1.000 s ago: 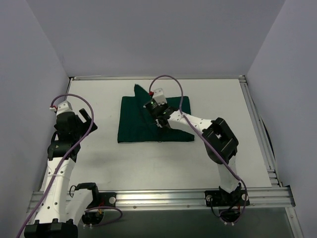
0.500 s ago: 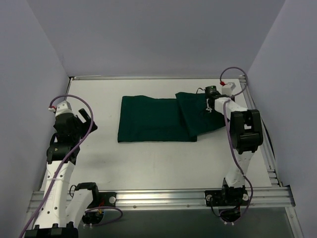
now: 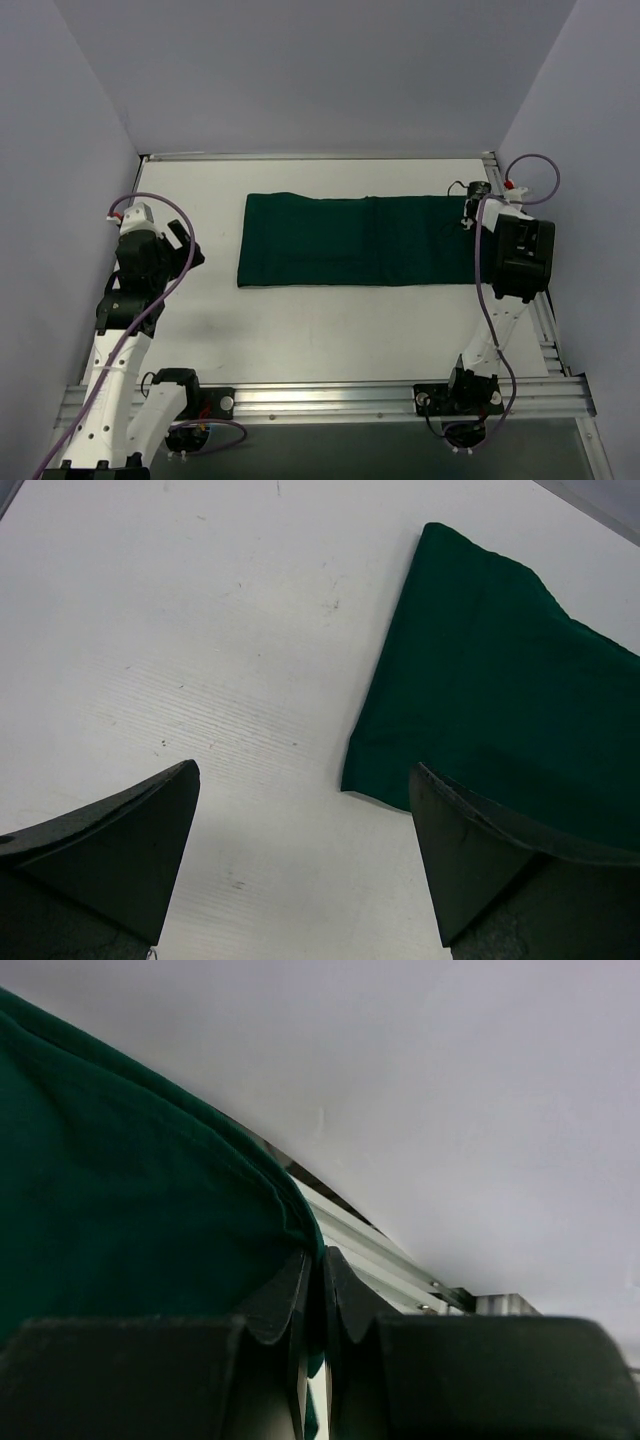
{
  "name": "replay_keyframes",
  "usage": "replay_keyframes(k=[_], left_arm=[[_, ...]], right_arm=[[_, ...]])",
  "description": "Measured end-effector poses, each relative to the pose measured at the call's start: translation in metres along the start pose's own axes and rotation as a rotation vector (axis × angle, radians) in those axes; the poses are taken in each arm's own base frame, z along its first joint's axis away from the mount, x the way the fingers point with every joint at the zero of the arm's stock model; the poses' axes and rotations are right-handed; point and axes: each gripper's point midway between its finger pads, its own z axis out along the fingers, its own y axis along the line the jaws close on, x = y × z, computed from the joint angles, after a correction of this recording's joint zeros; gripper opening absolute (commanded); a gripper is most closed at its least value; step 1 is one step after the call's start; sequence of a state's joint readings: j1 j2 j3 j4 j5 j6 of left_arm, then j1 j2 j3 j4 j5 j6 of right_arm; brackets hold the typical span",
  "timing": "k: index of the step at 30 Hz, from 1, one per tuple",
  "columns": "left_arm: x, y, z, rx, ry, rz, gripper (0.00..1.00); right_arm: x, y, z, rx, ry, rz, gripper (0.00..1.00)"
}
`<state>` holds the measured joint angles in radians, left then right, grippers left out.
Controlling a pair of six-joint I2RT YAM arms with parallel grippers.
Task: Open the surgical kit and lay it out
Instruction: Open the surgical kit at the center of the board.
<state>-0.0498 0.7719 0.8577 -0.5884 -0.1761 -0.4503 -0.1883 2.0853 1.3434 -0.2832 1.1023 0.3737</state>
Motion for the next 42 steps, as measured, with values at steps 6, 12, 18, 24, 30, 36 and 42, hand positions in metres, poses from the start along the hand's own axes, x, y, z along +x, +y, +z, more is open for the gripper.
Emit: replay_keyframes(k=[6,12,18,24,30,36,42], left_arm=[[0.001,-0.002,0.000,0.005,0.002,0.004,0.95],[0.001,-0.001,0.000,0.004,0.002,0.004,0.95],[0.001,-0.001,0.001,0.004,0.006,0.003,0.95],[0.006,-0.001,0.005,0.005,0.029,0.002,0.95],[0.016,-0.004,0.010,0.022,0.072,0.008,0.95],[0.028,-0.011,0.017,0.050,0.127,0.017,0.96],[0.040,-0.021,0.019,0.076,0.174,0.027,0.96]], right_arm=[[-0.020,0.008,-0.003,-0.075,0.002,0.087,0.22],[-0.023,0.008,0.006,-0.101,0.036,0.138,0.58],[-0.030,0.014,-0.002,-0.209,0.067,0.194,0.75],[-0.055,0.020,-0.067,-0.470,0.010,0.273,0.75],[-0.039,0.050,-0.146,-0.795,-0.014,0.277,0.73],[0.002,0.092,-0.186,-0.971,0.024,0.168,0.72],[0.028,0.125,-0.213,-1.057,0.033,0.076,0.72]])
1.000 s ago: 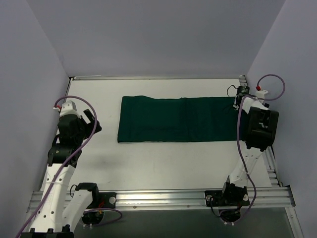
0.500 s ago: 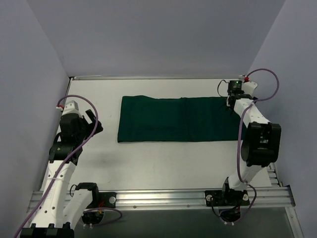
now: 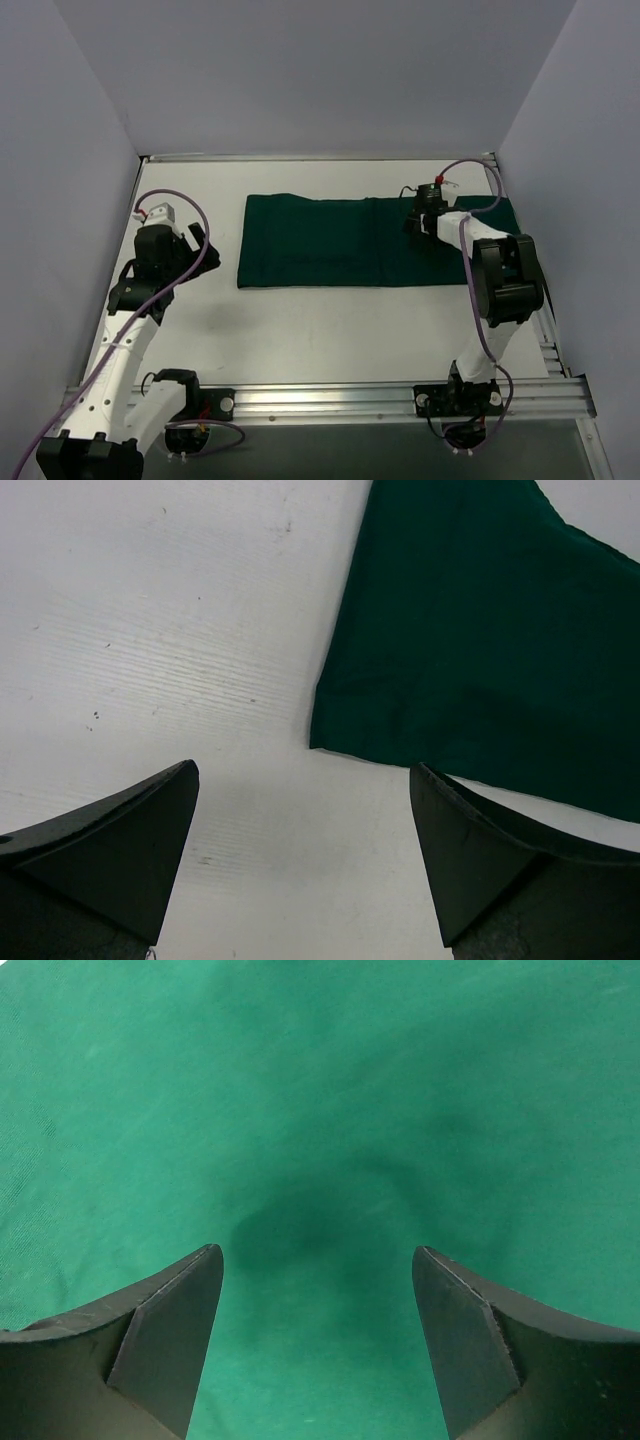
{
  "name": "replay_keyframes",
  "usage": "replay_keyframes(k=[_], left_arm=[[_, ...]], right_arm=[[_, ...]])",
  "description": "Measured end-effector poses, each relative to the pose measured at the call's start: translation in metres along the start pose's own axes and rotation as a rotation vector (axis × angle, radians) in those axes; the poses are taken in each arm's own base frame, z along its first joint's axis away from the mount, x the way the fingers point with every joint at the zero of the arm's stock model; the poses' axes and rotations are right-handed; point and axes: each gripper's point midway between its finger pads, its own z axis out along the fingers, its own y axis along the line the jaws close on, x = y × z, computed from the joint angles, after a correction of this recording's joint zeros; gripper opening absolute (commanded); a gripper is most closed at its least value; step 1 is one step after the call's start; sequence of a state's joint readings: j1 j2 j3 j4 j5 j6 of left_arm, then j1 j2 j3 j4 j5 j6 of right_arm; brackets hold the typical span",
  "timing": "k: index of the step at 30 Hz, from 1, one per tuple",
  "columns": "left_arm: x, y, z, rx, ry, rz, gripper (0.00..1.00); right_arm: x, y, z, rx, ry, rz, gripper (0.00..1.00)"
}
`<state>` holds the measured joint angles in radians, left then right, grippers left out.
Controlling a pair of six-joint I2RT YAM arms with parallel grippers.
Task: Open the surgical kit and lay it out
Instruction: Open the surgical kit at the center of the board.
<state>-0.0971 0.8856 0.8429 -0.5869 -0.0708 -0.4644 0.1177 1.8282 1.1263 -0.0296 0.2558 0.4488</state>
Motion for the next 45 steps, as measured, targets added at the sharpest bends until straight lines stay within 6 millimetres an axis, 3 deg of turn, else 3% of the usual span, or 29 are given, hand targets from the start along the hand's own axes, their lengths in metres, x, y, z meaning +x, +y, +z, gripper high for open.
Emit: replay_keyframes(k=[3,8,14,22,34,40,43,45], left_arm=[[0.004,-0.007,-0.001,0.018,0.008,0.005,0.96],[0.012,-0.019,0.000,0.036,0.028,0.025,0.96],[0.025,-0.031,0.004,0.042,0.057,0.053,0.96],[0.038,-0.048,0.004,0.059,0.077,0.084,0.96],[0.073,-0.101,0.004,0.109,0.124,0.208,0.96],[0.094,-0.151,0.004,0.136,0.120,0.341,0.96],[0.100,-0.182,0.007,0.145,0.094,0.396,0.96],[0.104,-0.206,0.009,0.153,0.072,0.428,0.96]], right_arm=[[0.009,0.010,0.004,-0.019,0.015,-0.021,0.73],[0.017,0.005,0.016,0.008,0.032,-0.028,0.73],[0.010,0.002,0.023,0.008,0.011,-0.008,0.73],[-0.004,-0.034,0.035,0.063,0.005,0.066,0.74],[-0.015,-0.068,0.042,0.121,0.000,0.130,0.75],[-0.011,-0.073,0.021,0.143,0.026,0.101,0.76],[-0.025,-0.069,-0.008,0.130,-0.011,0.101,0.81],[-0.045,-0.065,-0.037,0.098,-0.068,0.119,0.83]])
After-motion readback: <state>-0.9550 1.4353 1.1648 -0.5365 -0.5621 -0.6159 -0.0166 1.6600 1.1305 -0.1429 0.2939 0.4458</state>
